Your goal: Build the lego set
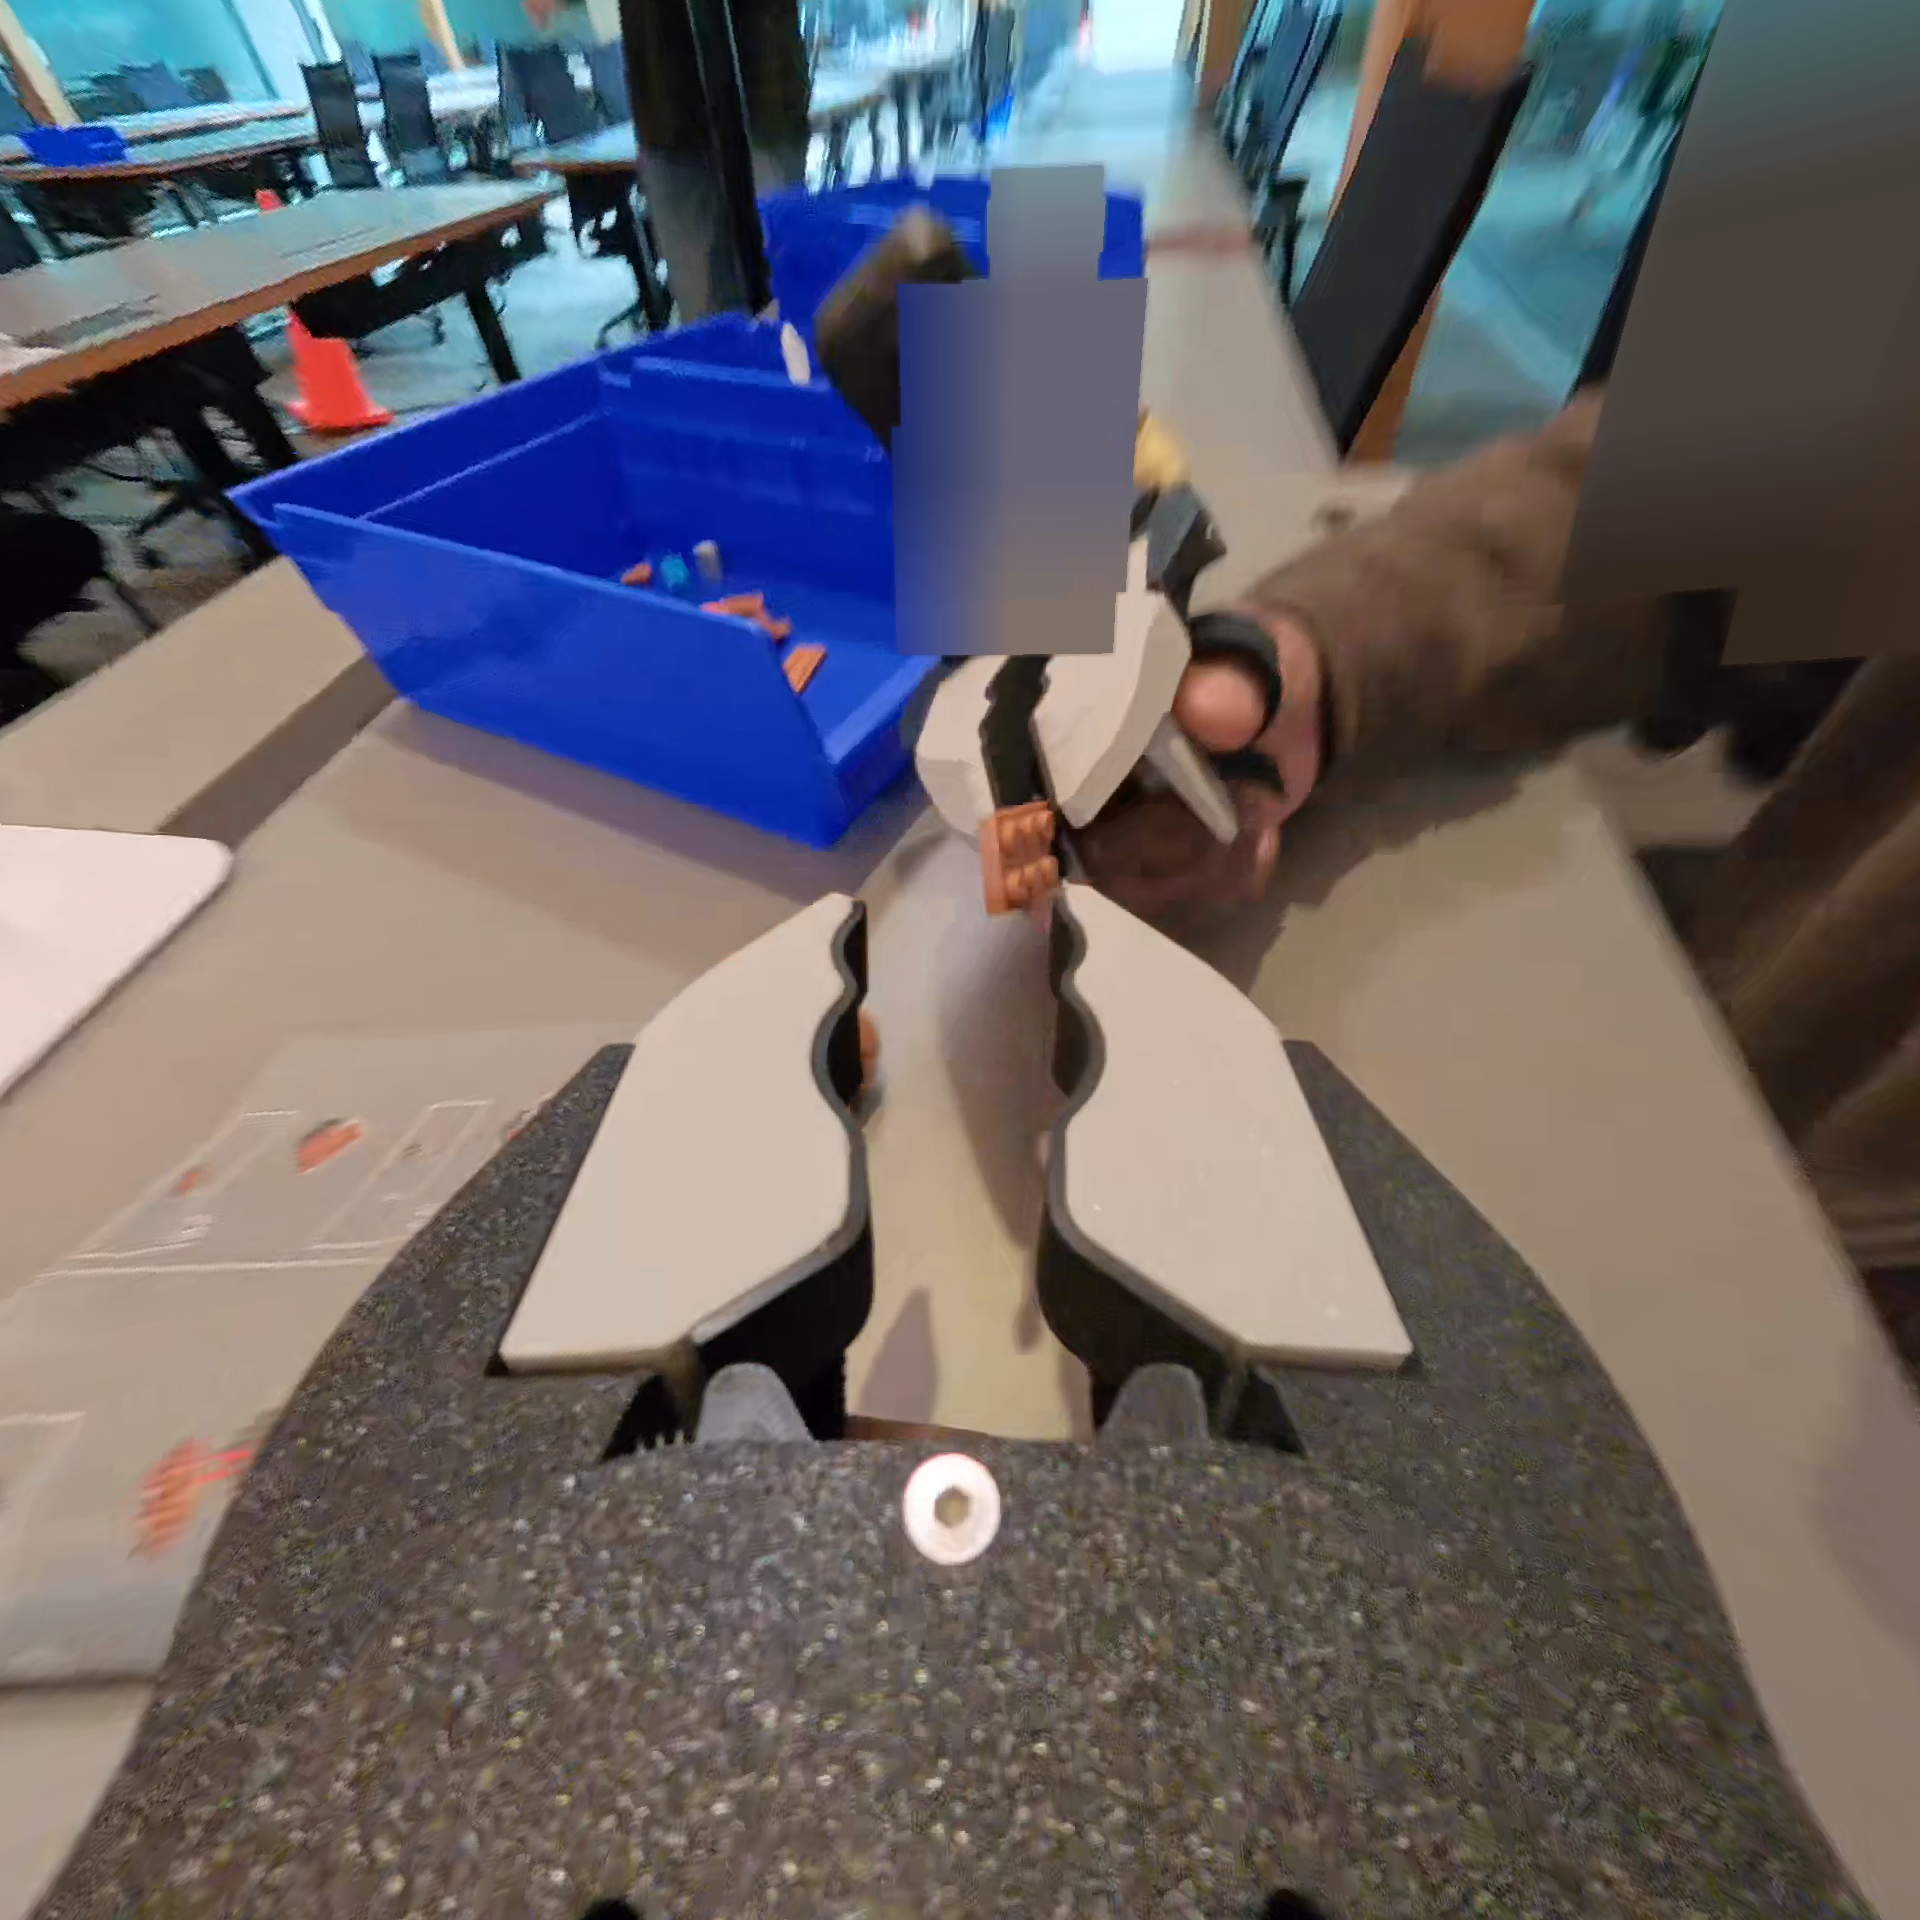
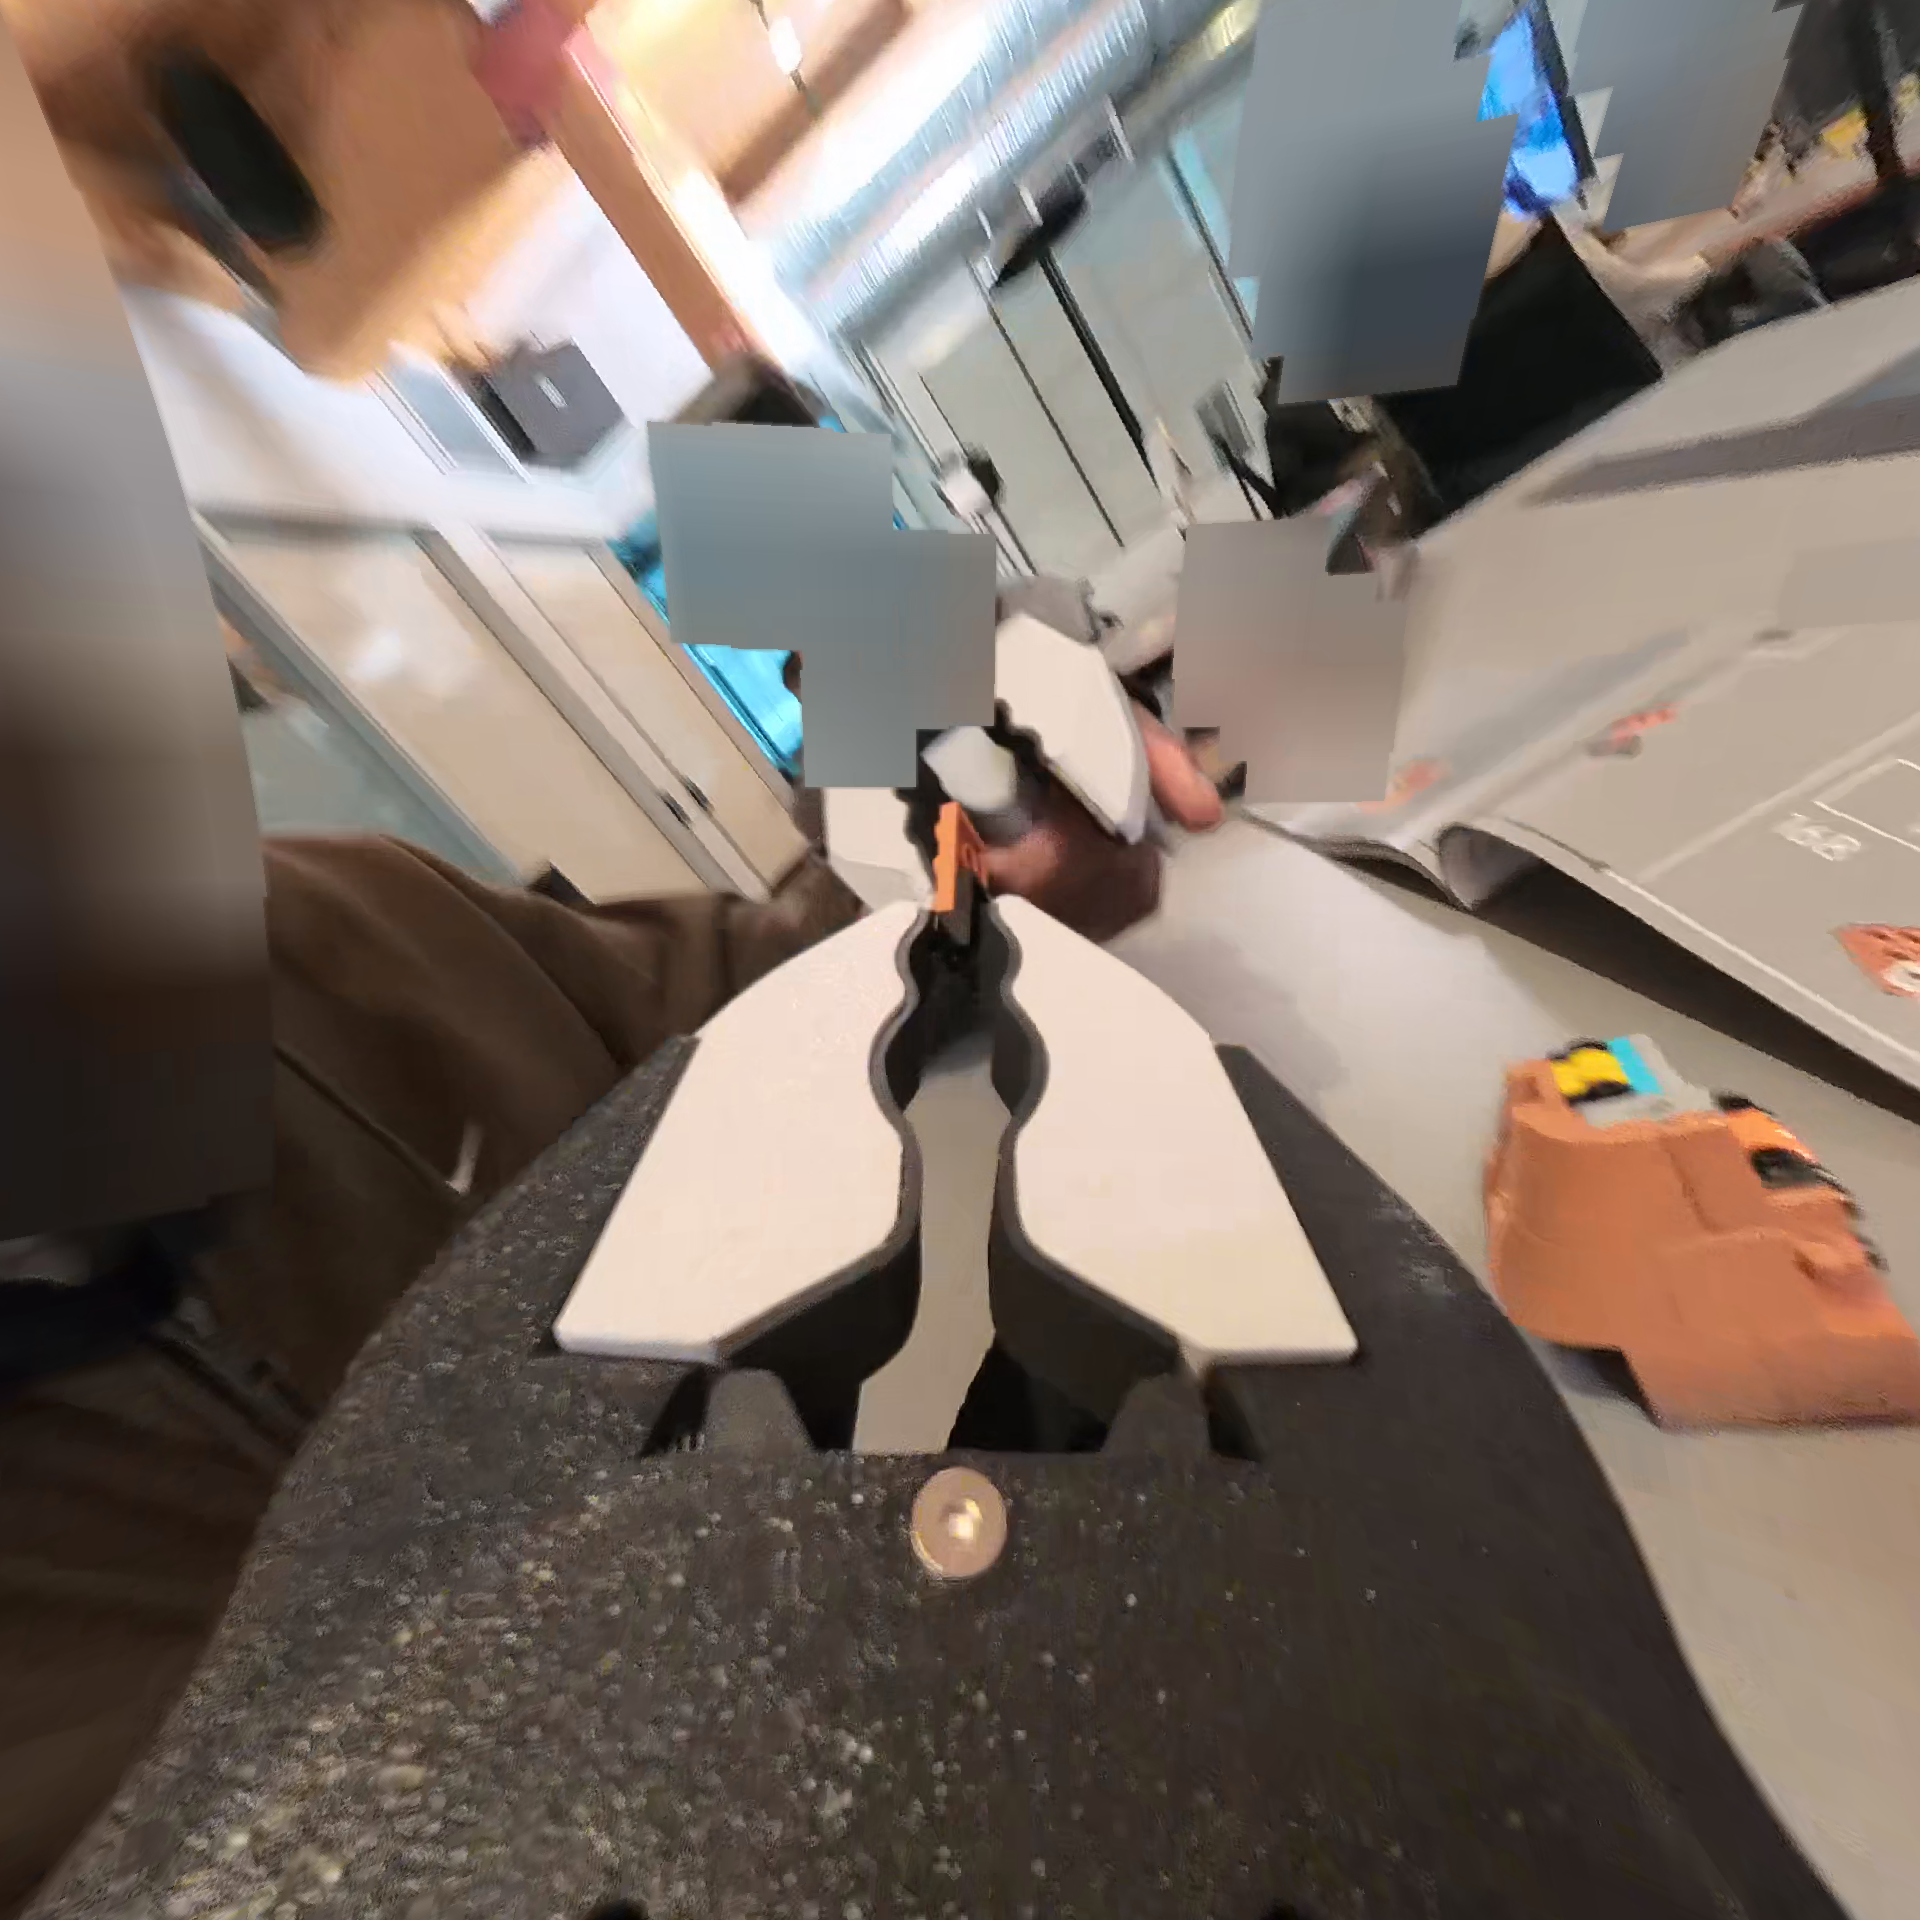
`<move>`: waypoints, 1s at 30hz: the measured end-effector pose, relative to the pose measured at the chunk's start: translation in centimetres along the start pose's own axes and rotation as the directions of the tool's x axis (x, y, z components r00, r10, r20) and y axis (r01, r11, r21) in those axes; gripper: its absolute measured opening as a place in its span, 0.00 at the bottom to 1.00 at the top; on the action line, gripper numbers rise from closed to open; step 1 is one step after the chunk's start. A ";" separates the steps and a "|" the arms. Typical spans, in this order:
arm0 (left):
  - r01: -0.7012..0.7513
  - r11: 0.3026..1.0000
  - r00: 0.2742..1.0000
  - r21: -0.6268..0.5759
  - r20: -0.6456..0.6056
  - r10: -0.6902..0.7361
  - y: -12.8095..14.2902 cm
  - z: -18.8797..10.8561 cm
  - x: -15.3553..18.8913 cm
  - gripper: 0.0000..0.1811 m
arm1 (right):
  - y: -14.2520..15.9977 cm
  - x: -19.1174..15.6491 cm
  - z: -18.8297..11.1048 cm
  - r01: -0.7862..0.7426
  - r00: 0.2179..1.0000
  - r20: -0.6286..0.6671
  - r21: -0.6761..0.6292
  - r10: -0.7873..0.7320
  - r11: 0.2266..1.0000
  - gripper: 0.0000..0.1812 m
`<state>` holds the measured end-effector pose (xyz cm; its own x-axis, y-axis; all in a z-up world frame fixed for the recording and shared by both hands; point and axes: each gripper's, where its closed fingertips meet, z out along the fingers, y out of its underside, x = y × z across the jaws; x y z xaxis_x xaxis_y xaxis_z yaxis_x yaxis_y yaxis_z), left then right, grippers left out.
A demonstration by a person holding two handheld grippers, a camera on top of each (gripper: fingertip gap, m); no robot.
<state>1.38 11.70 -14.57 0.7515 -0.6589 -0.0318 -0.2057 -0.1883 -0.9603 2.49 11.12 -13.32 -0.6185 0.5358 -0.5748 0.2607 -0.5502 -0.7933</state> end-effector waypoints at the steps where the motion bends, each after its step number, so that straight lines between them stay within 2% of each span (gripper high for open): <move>1: 0.058 0.997 0.998 0.044 -0.032 -0.057 -0.4 -0.1 0.1 0.18 | -0.4 -0.3 0.0 -0.021 0.999 0.030 0.044 0.020 0.999 0.05; 4: 0.165 0.977 0.981 0.138 -0.129 -0.147 -1.4 -0.1 0.8 0.16 | -1.1 -0.8 0.0 -0.062 0.996 0.076 0.123 0.053 0.990 0.05; 7: 0.208 0.961 0.967 0.184 -0.186 -0.174 -2.1 0.1 1.7 0.12 | -1.3 -1.2 0.1 -0.064 0.994 0.099 0.158 0.049 0.985 0.05; 9: 0.211 0.957 0.966 0.197 -0.189 -0.174 -2.2 0.3 1.9 0.08 | -1.2 -1.3 0.2 -0.041 0.996 0.088 0.157 0.028 0.987 0.05; 17: 0.217 0.946 0.967 0.239 -0.186 -0.175 -2.2 0.3 1.7 0.05 | -1.2 -1.2 0.3 0.083 0.996 0.012 0.147 -0.086 0.986 0.05; 24: 0.122 0.962 0.989 0.244 -0.114 -0.097 -2.1 0.3 1.5 0.04 | -1.2 -0.8 0.2 0.257 0.963 -0.105 0.065 -0.249 0.964 0.05; 30: -0.105 0.991 0.994 0.088 0.005 0.105 -1.1 0.4 1.5 0.05 | -1.3 -0.4 -0.3 0.542 0.795 -0.233 -0.143 -0.560 0.828 0.10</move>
<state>3.00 11.25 -13.67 0.7286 -0.6717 -0.1340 -0.2275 -0.0528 -0.9723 2.59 11.79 -12.09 -0.4646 0.8836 -0.0590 -0.0132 -0.0735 -0.9972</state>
